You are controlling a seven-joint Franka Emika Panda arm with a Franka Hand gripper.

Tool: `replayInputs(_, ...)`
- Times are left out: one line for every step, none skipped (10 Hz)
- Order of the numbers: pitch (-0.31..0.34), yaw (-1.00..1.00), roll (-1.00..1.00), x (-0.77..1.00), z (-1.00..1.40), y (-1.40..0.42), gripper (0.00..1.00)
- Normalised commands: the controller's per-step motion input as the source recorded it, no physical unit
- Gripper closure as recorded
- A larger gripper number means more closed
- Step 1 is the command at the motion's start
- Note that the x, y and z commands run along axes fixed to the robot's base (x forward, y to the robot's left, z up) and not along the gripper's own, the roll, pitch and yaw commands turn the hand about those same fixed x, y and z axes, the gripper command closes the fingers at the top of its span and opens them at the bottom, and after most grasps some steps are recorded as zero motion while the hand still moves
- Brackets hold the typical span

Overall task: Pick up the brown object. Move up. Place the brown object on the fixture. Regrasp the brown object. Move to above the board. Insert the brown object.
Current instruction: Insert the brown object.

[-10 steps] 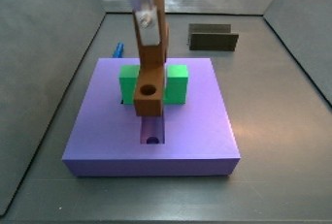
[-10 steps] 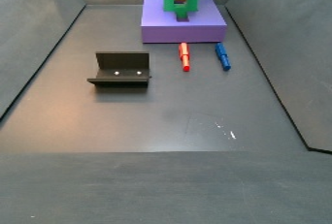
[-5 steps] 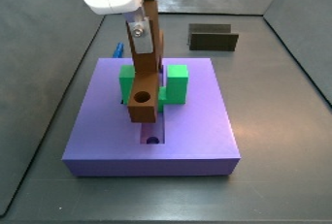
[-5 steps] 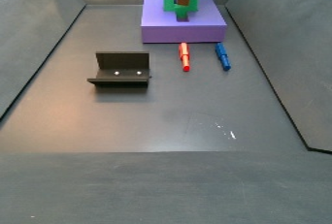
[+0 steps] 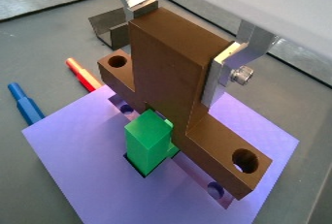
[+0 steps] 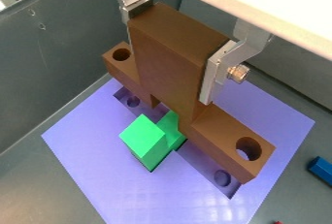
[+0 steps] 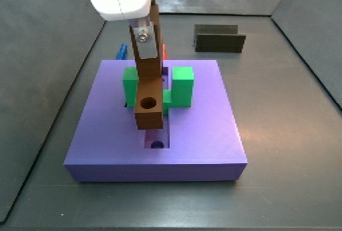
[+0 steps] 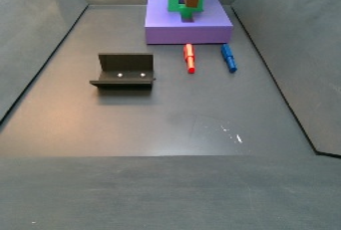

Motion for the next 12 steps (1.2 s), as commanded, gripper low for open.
replayInputs(0.000, 0.00, 0.03, 0.04, -0.11, -0.02, 1.00)
replayInputs(0.000, -0.02, 0.07, 0.06, -0.17, -0.03, 1.00)
replayInputs(0.026, -0.09, 0.06, 0.11, -0.19, -0.01, 1.00)
replayInputs(0.026, -0.08, 0.03, 0.12, -0.19, 0.00, 1.00)
replayInputs(0.011, -0.07, 0.02, 0.11, -0.15, -0.01, 1.00)
replayInputs(0.026, -0.04, 0.00, 0.17, -0.03, 0.00, 1.00)
replayInputs(0.041, -0.02, 0.00, 0.16, 0.00, 0.00, 1.00)
replayInputs(0.083, 0.00, 0.00, 0.24, 0.00, 0.00, 1.00)
replayInputs(0.089, 0.00, 0.00, 0.29, 0.00, 0.00, 1.00)
replayInputs(0.079, 0.00, -0.01, 0.33, 0.00, -0.03, 1.00)
replayInputs(0.000, -0.03, 0.00, 0.05, -0.16, 0.00, 1.00)
replayInputs(0.000, -0.01, 0.02, 0.00, -0.15, 0.00, 1.00)
